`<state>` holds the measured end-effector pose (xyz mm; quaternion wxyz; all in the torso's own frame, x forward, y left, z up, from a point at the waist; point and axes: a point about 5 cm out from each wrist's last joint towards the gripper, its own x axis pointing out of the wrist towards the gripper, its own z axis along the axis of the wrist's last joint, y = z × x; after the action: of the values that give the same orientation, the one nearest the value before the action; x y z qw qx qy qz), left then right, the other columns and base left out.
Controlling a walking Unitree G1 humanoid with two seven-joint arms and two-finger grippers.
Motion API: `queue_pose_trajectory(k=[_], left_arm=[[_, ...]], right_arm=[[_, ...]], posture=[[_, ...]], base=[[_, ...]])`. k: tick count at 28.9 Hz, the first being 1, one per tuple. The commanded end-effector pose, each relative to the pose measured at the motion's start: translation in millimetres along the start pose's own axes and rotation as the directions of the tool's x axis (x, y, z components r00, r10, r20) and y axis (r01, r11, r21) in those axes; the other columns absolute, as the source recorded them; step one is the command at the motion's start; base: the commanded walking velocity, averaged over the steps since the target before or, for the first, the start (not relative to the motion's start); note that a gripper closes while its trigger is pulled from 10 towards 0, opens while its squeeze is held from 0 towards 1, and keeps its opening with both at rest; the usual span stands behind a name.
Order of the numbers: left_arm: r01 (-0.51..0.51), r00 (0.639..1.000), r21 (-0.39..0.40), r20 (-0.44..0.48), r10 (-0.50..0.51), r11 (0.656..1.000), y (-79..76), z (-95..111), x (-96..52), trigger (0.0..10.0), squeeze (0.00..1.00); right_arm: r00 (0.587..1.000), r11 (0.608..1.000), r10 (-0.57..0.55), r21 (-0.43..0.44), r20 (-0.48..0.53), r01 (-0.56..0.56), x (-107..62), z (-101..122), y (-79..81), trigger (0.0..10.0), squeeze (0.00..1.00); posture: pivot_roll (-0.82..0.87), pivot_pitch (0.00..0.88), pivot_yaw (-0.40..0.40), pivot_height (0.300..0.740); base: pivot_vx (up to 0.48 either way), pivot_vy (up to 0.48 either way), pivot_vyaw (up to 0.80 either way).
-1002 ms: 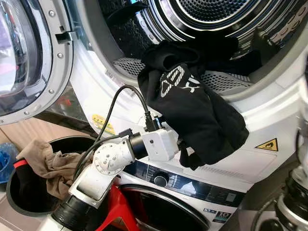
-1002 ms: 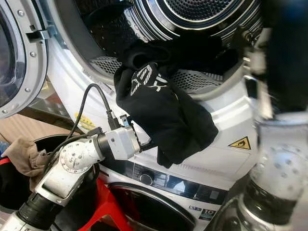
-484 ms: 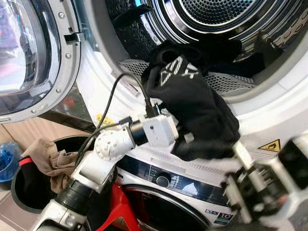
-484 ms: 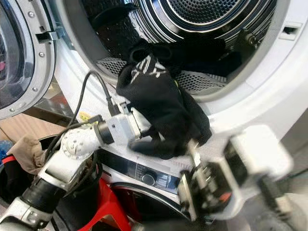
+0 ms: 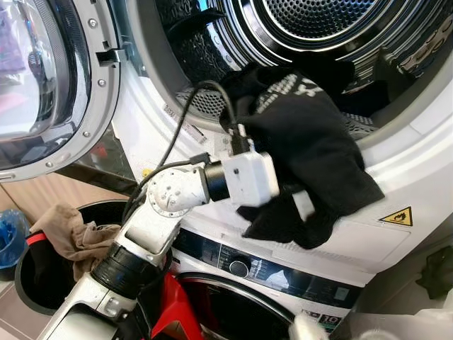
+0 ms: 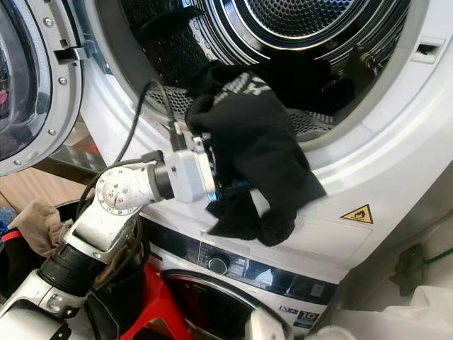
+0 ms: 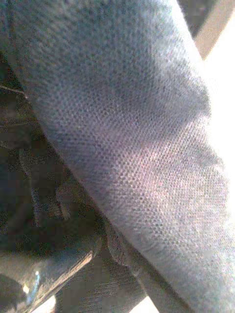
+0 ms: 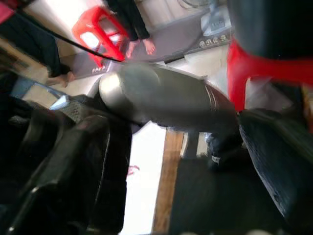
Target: Clothes washing
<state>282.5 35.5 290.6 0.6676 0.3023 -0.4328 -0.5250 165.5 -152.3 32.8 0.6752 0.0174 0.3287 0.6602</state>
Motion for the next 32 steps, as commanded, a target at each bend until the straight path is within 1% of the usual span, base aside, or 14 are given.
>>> queue_pose_trajectory(k=[1,4,7,8,10,11,17,20,21,25,28,29,31,32], left_arm=[[0.016,1.000,0.090,0.010,-0.017,0.996,12.1,5,3.1,10.0,0.00],[0.015,0.999,0.122,-0.031,-0.011,0.992,21.6,-2,0.0,10.0,0.00],[-0.026,0.994,0.167,-0.097,0.043,0.986,42.2,-14,-7.8,10.0,0.00],[-0.026,0.994,0.167,-0.097,0.043,0.986,42.2,-14,-7.8,10.0,0.00],[-0.051,0.991,0.184,-0.113,0.073,0.982,53.0,-18,-12.1,10.0,0.00],[-0.088,0.985,0.203,-0.127,0.115,0.975,68.5,-21,-15.8,10.0,0.00],[-0.164,0.970,0.212,-0.145,0.197,0.963,95.5,-28,-15.3,10.0,0.00],[-0.221,0.953,0.157,-0.175,0.247,0.963,103.9,-37,-14.1,10.0,0.00],[-0.268,0.934,0.110,-0.215,0.287,0.957,108.7,-45,-14.8,10.0,0.00],[-0.367,0.889,0.066,-0.270,0.371,0.928,116.1,-54,-19.5,10.0,0.00],[-0.535,0.777,-0.014,-0.403,0.485,0.845,124.6,-72,-35.9,10.0,0.00],[-0.544,0.768,-0.031,-0.420,0.483,0.838,124.3,-74,-37.1,10.0,0.00],[-0.487,0.803,-0.130,-0.456,0.383,0.864,114.1,-82,-34.7,10.0,0.00],[-0.487,0.803,-0.130,-0.456,0.383,0.864,114.1,-82,-34.7,10.0,0.00]], right_arm=[[1.000,0.999,-0.028,0.023,-0.011,0.029,0.4,-11,-1.7,10.0,0.00],[0.997,0.997,-0.064,0.037,-0.036,0.066,2.7,-24,-6.7,10.0,0.00],[0.992,0.991,-0.114,0.070,-0.061,0.118,10.9,-40,-10.7,10.0,0.00],[0.992,0.991,-0.114,0.070,-0.061,0.118,10.9,-40,-10.7,10.0,0.00],[0.989,0.987,-0.133,0.089,-0.058,0.137,15.0,-47,-13.2,10.0,0.00],[0.989,0.982,-0.141,0.119,-0.051,0.147,20.2,-55,-13.5,10.0,0.00],[0.981,0.967,-0.189,0.164,-0.037,0.193,22.8,-64,-17.8,10.0,0.00],[0.978,0.962,-0.210,0.178,-0.013,0.209,22.9,-64,-20.4,10.0,0.00],[0.977,0.961,-0.214,0.177,-0.014,0.213,23.3,-65,-21.7,10.0,0.00],[0.974,0.959,-0.225,0.170,-0.021,0.225,24.5,-66,-23.7,10.0,0.00],[0.968,0.952,-0.250,0.179,-0.021,0.250,24.9,-69,-27.1,10.0,0.00],[0.967,0.950,-0.254,0.180,-0.021,0.254,24.9,-70,-27.7,10.0,0.00],[0.965,0.948,-0.264,0.184,-0.009,0.261,23.8,-69,-29.2,10.0,0.00],[0.965,0.948,-0.264,0.184,-0.009,0.261,23.8,-69,-29.2,10.0,0.00]], posture=[[-0.02,0.044,0.023,0.740],[-0.02,0.044,0.023,0.740],[-0.02,0.045,0.027,0.740],[-0.02,0.045,0.027,0.740],[-0.02,0.043,0.027,0.740],[-0.02,0.042,0.029,0.740],[-0.02,0.038,0.032,0.740],[-0.02,0.033,0.033,0.740],[-0.02,0.030,0.034,0.740],[-0.02,0.027,0.038,0.740],[-0.03,0.018,0.039,0.740],[-0.03,0.016,0.039,0.740],[-0.03,0.014,0.038,0.740],[-0.03,0.014,0.038,0.740]], base=[[0.000,0.000,0.00],[0.000,0.000,0.00],[0.000,0.000,0.00],[0.000,0.000,0.00],[0.000,0.000,0.00],[0.000,0.000,0.00],[0.000,0.000,0.00],[0.000,0.000,0.00],[0.000,0.000,0.00],[0.000,0.000,0.00],[0.000,0.000,0.00],[0.000,0.000,0.00],[0.000,0.000,0.00],[0.000,0.000,0.00]])
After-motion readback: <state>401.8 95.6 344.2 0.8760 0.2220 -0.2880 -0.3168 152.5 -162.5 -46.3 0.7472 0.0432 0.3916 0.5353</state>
